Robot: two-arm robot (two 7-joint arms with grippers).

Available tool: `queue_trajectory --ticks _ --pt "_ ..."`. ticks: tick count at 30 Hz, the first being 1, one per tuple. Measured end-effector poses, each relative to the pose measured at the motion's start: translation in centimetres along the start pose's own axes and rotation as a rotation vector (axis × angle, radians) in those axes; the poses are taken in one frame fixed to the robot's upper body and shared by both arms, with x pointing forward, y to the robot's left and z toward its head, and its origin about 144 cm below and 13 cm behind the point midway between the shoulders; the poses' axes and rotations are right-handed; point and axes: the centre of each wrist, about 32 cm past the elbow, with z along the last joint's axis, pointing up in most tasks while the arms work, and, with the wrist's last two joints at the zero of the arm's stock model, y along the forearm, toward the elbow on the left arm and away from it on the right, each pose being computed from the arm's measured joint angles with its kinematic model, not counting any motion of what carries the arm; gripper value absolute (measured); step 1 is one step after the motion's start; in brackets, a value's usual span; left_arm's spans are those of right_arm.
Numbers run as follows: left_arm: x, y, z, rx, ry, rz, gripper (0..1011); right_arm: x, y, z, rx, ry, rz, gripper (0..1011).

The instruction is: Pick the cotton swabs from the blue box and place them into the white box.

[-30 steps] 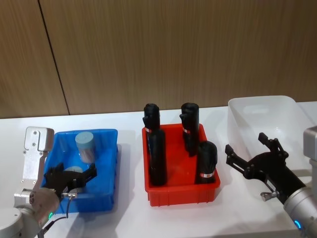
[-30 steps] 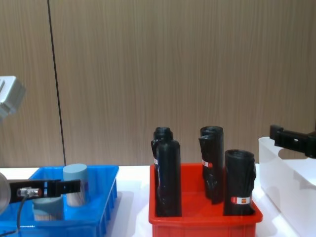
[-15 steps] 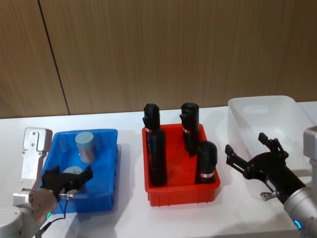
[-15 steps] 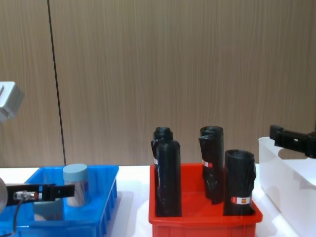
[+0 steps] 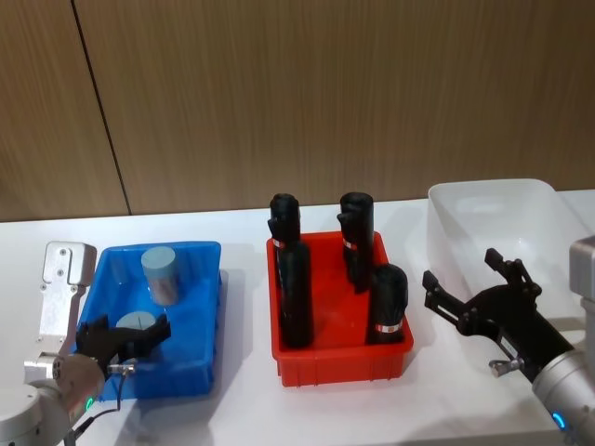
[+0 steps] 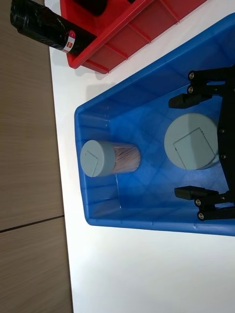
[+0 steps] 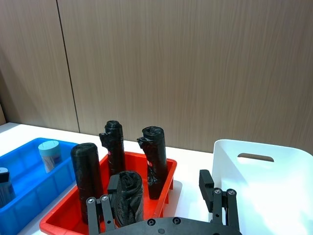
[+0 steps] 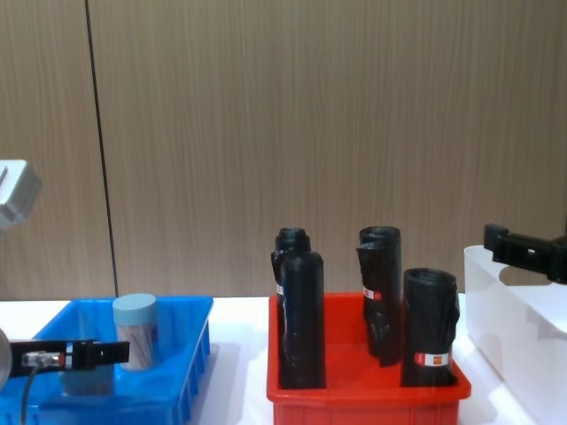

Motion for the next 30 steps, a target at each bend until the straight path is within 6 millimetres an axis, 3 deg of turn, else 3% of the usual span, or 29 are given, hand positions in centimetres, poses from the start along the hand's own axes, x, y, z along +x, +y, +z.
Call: queue_trajectory --ticks 7,15,18,30 --pt "0.23 -0.38 -0.22 -0.001 0.009 -0.015 947 0.0 0.0 0.0 0.0 0.0 0.0 1002" --pt "0.28 -0.62 -0.42 -0.019 0.019 -0.03 708 0.0 0.0 0.0 0.0 0.0 0.0 1001" --pt "0.25 -0.63 -0.42 -0.023 0.02 -0.034 661 0.0 0.0 0.0 0.0 0.0 0.0 1002" --pt "-0.14 -0.3 -0.07 -0.059 0.015 -0.054 660 0.0 0.0 0.0 0.0 0.0 0.0 1002"
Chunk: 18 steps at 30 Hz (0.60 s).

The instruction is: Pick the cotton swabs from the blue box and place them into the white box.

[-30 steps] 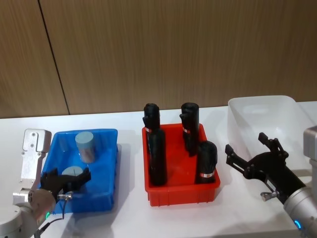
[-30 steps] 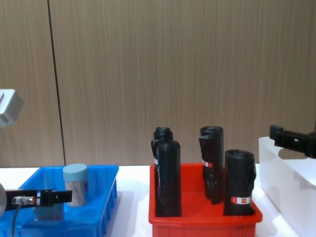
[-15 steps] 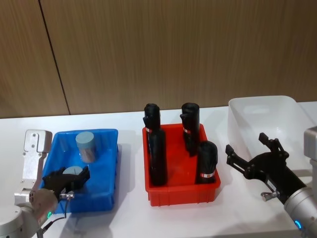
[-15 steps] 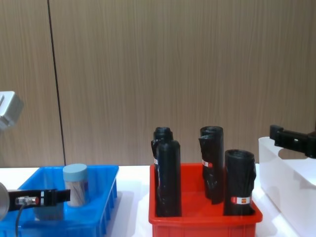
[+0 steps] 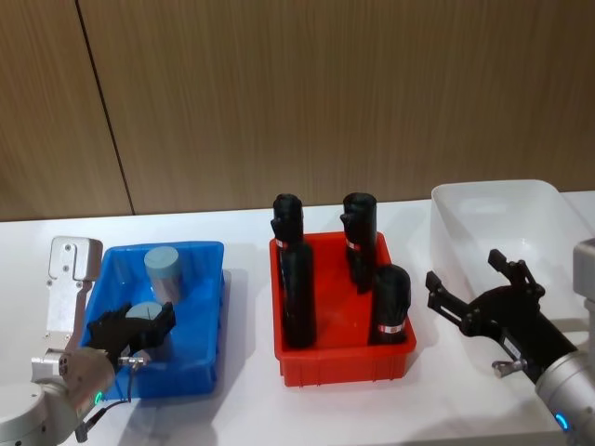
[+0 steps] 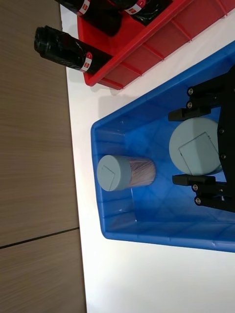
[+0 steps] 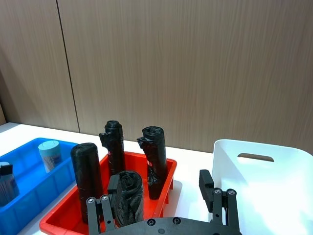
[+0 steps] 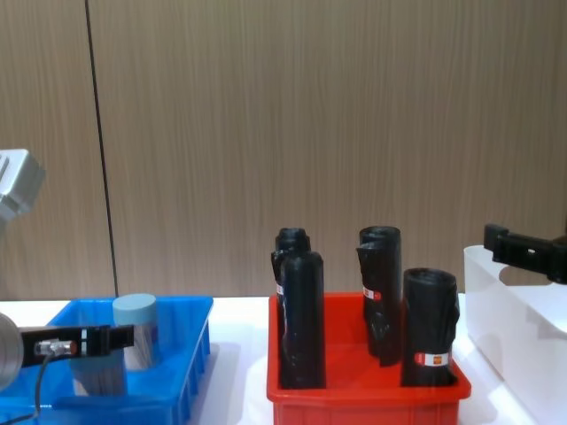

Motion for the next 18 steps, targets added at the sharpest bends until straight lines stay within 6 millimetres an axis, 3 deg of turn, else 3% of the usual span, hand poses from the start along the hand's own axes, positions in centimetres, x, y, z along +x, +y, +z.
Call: queue_trajectory --ticks 18 --pt "-0.2 0.9 1.6 -0.132 -0.099 -0.117 660 0.0 0.0 0.0 0.0 0.0 0.0 1002"
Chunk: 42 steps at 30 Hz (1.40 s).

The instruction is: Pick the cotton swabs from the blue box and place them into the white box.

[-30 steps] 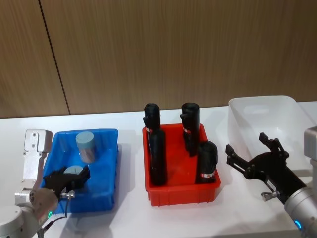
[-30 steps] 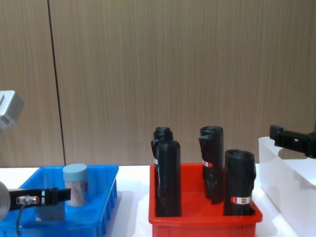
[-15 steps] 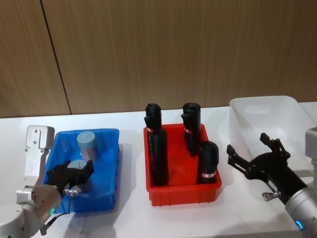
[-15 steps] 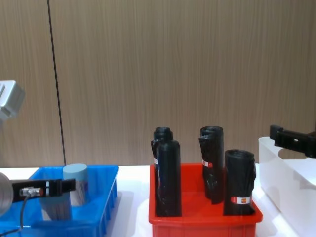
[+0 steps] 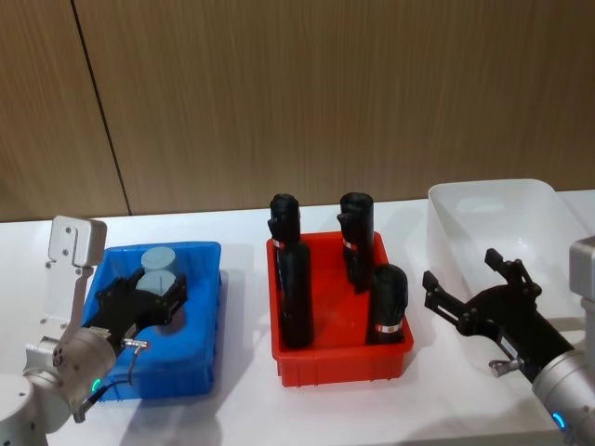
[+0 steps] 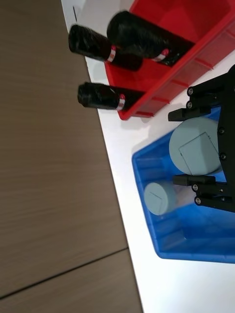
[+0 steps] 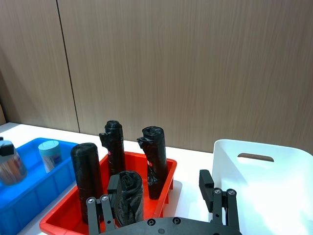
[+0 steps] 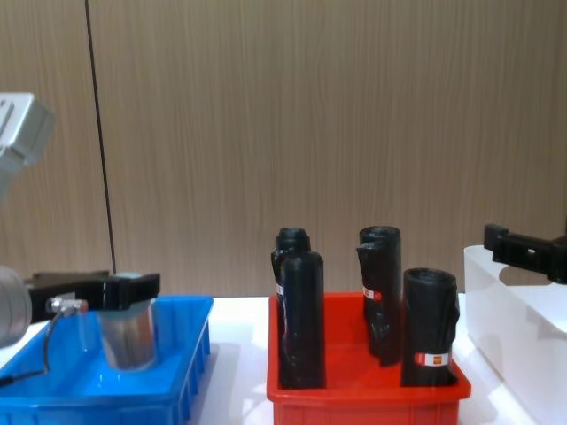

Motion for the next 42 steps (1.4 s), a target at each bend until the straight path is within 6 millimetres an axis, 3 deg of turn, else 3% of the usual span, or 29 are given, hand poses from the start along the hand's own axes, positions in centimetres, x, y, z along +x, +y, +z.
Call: queue_trajectory --ticks 22,42 --pt "1.2 0.1 2.7 -0.093 -0.093 -0.311 660 0.0 0.0 0.0 0.0 0.0 0.0 1002" --pt "2.1 -1.3 3.3 -0.101 -0.093 -0.625 661 0.0 0.0 0.0 0.0 0.0 0.0 1002"
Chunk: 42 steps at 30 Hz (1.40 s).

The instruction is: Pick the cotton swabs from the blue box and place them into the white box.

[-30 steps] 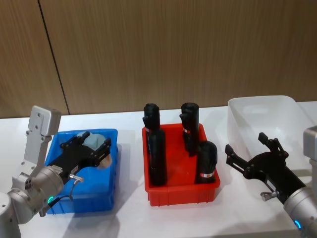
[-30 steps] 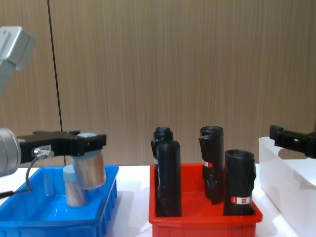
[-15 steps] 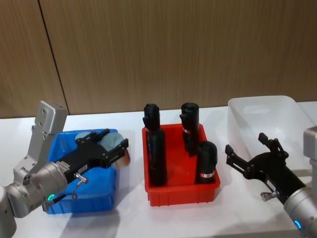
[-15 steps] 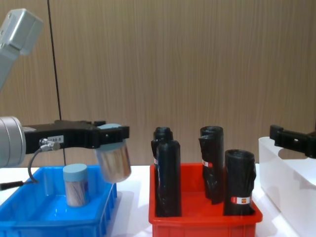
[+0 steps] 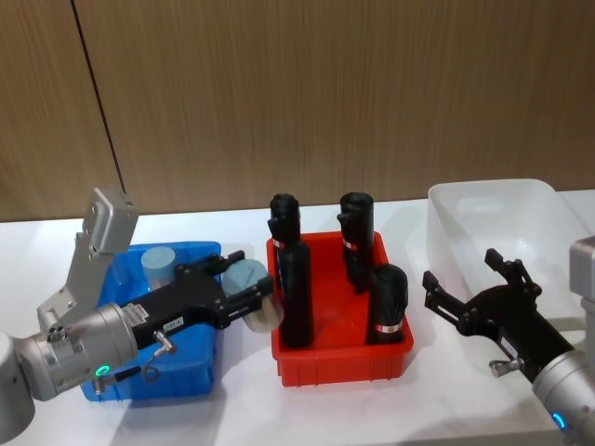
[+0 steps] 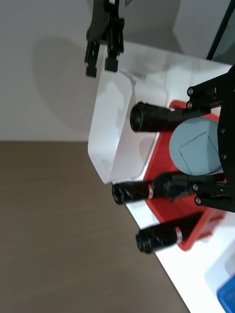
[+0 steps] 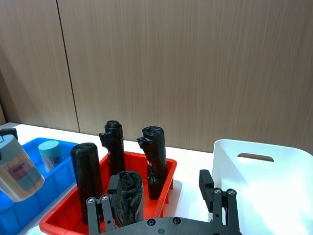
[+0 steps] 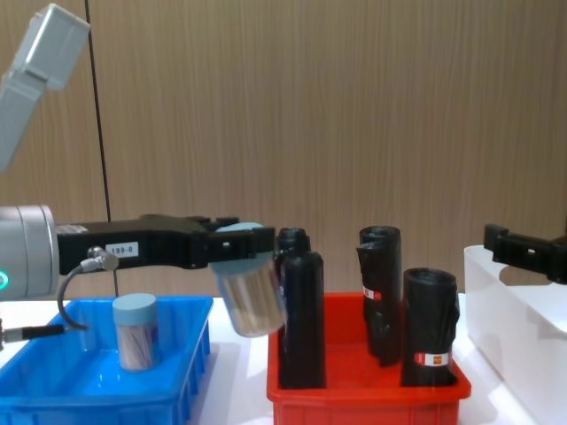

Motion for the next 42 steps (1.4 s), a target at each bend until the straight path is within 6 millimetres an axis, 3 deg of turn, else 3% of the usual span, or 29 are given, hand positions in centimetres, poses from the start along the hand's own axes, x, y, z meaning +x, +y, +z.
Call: queue_trajectory --ticks 18,42 --pt "1.3 -1.9 -0.4 0.003 0.038 -0.26 660 0.0 0.0 0.0 0.0 0.0 0.0 1002" --pt "1.3 -2.6 -0.3 0.009 0.04 -0.313 660 0.3 -0.1 0.1 0.007 -0.013 0.045 1002"
